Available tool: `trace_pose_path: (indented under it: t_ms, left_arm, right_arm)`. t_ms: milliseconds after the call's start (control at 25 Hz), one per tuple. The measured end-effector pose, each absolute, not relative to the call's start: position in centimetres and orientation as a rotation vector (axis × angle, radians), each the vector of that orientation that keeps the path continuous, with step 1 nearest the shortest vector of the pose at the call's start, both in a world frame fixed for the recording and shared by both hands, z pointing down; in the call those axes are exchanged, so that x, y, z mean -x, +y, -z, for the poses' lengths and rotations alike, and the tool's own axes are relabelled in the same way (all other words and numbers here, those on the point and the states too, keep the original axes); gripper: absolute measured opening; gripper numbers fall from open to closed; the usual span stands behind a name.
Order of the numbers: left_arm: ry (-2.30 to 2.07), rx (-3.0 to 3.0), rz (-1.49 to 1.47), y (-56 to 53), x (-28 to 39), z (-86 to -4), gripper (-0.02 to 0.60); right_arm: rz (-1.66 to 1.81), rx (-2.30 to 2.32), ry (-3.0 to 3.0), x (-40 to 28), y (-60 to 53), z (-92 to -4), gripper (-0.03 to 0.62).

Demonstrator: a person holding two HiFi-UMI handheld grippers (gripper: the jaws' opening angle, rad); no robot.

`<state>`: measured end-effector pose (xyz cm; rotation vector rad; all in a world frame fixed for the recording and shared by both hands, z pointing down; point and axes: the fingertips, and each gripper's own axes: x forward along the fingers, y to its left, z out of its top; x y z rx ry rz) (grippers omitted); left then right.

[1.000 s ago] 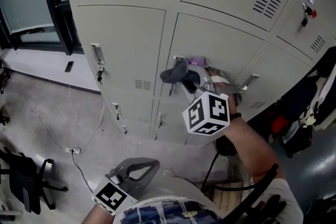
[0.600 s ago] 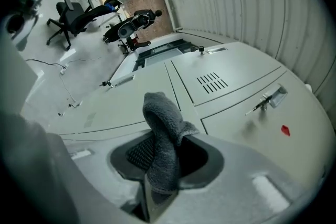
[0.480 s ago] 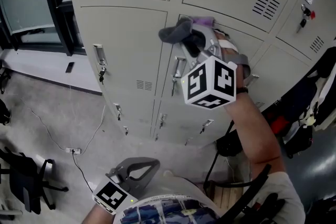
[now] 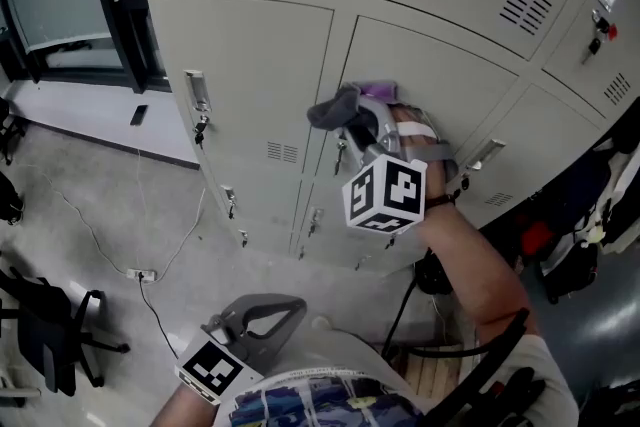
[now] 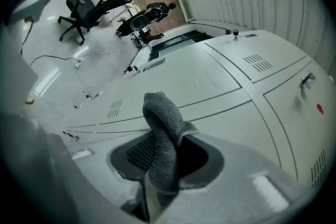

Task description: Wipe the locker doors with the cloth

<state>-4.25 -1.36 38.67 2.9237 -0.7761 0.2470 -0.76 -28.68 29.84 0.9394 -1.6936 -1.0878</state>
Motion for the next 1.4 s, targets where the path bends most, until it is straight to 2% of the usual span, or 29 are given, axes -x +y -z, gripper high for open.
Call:
trace_pose_path:
  t_ms: [200, 600, 840, 1040, 1400]
  left_arm:
    - [-0.773, -2.929, -0.257, -1.3, 4.0, -38.8, 0.003]
    - [-0.787, -2.896, -0.257, -1.1, 4.1, -39.3, 0.003]
    - [-0.787, -2.897, -0.259, -1.1, 4.0, -39.4, 0.003]
    - [-0.773, -2.897, -0.260, -1.2, 3.8, -39.5, 0.003]
    - [-0.726, -2.907, -0.281, -1.2, 2.9, -39.8, 0.003]
  right_arm:
    - [1.117, -0.971, -1.670, 0.9, -28.4, -30.6, 0.112]
    - [0.915, -0.821, -1.729, 0.7, -28.5, -39.0, 0.112]
    - [0.912, -0.822, -1.799, 0.7, -27.6, -38.4, 0.112]
    - [0.939, -0.869, -1.817, -0.7, -25.6, -38.3, 0.112]
    - [0.836, -0.823, -1.715, -4.4, -26.4, -44.6, 0.112]
